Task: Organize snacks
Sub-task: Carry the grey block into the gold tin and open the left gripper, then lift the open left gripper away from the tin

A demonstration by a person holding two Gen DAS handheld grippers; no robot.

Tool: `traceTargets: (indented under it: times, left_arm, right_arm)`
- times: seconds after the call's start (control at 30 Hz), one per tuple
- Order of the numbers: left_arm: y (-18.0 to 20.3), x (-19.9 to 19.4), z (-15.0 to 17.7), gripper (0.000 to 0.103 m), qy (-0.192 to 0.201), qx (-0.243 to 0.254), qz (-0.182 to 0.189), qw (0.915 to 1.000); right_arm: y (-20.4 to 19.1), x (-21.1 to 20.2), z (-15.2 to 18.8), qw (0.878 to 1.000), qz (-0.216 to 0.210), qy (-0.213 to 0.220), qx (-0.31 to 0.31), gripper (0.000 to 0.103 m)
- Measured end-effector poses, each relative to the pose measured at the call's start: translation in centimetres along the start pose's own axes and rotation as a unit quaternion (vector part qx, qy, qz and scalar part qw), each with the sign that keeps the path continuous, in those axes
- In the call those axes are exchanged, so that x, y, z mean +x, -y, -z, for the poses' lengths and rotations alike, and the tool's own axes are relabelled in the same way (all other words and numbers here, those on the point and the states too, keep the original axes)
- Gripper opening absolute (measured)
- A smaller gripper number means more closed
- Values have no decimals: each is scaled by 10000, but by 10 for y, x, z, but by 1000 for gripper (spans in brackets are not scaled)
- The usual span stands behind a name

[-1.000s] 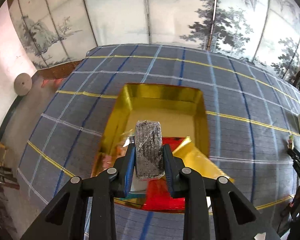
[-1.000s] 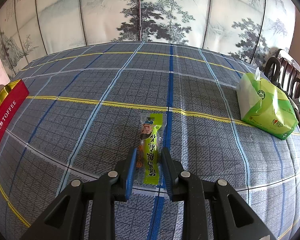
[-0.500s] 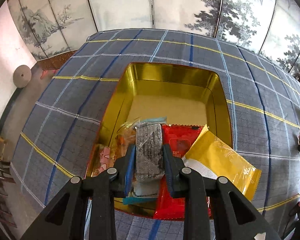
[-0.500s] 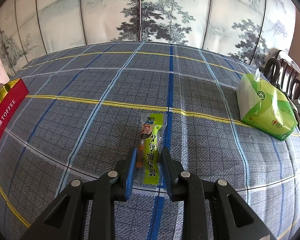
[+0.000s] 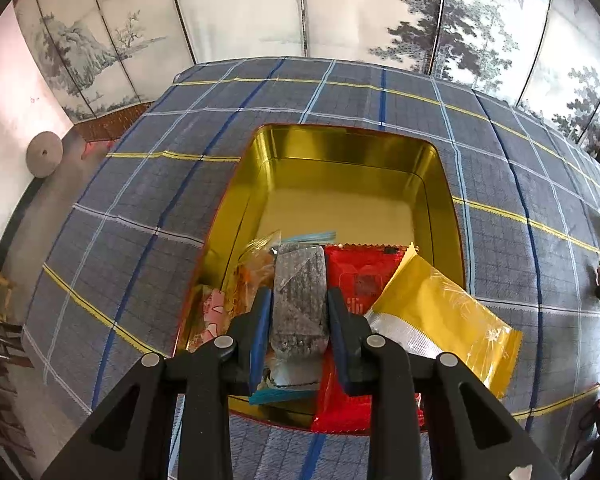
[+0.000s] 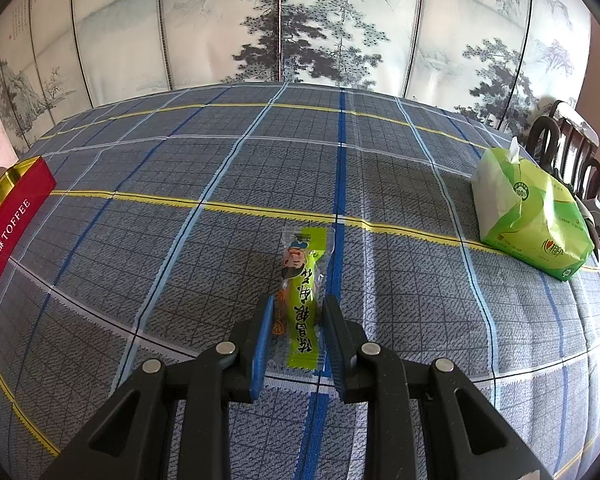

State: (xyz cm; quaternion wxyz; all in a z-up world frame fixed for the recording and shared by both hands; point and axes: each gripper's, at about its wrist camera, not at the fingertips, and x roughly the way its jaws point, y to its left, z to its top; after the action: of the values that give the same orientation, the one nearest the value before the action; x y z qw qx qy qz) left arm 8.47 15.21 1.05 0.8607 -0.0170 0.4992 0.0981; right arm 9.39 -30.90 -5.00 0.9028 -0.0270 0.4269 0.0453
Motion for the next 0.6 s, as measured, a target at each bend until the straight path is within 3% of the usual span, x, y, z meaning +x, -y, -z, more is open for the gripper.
traceTargets:
  times: [0.23, 0.37, 0.6]
  left_arm:
    - [0, -1, 0, 28, -13, 2, 5, 10000]
    - [-2, -6, 3, 39, 71, -17, -47, 10000]
    - [-5, -19, 11, 49, 183, -11, -20, 9998]
  right_arm:
    - [-1, 0, 0, 10000, -3, -1, 2, 26]
    - [-1, 0, 0, 10000, 22, -1, -19, 26]
    - [4, -2, 0, 10000, 53, 0, -47, 26]
